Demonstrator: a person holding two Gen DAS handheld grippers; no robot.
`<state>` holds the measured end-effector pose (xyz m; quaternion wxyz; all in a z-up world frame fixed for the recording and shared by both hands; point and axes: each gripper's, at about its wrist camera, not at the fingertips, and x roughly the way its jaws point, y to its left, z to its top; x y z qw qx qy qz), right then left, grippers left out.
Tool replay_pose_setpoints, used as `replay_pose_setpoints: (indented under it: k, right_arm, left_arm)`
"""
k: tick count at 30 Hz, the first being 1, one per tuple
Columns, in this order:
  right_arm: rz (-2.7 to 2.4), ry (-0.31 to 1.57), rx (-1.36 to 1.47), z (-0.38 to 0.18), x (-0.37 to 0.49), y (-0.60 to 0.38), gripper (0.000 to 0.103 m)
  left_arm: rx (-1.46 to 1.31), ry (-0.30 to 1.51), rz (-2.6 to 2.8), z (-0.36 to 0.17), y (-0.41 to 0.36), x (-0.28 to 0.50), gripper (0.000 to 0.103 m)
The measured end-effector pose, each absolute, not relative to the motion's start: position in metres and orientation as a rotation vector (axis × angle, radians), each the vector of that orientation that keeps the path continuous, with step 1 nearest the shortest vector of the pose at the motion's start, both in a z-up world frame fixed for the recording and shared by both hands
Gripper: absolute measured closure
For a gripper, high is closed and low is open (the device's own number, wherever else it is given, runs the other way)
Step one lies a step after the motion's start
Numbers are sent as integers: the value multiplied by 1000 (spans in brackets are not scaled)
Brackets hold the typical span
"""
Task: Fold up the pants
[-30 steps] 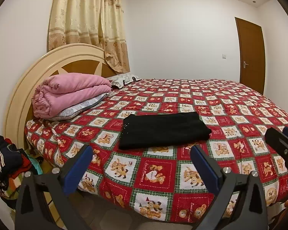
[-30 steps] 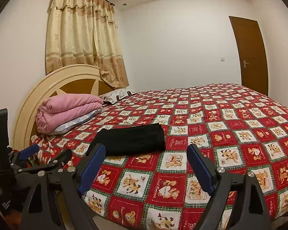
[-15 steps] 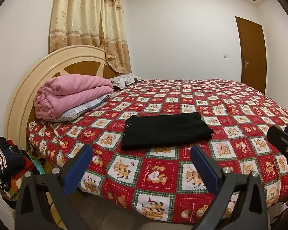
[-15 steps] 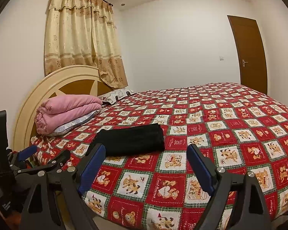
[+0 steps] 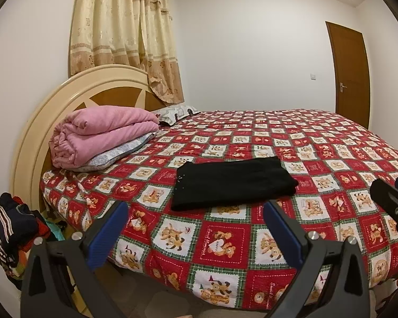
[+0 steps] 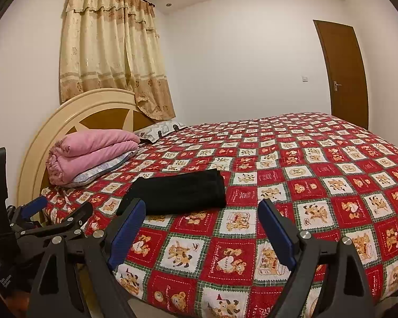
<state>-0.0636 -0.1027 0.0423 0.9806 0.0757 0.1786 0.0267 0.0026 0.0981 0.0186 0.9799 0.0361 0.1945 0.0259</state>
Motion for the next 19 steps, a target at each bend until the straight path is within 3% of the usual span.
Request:
replay_pose_setpoints:
  k: [19]
  right_arm:
    - [44, 367, 158, 41, -63, -99, 15]
  left_arm:
    - [78, 371, 6, 23, 94, 1, 0]
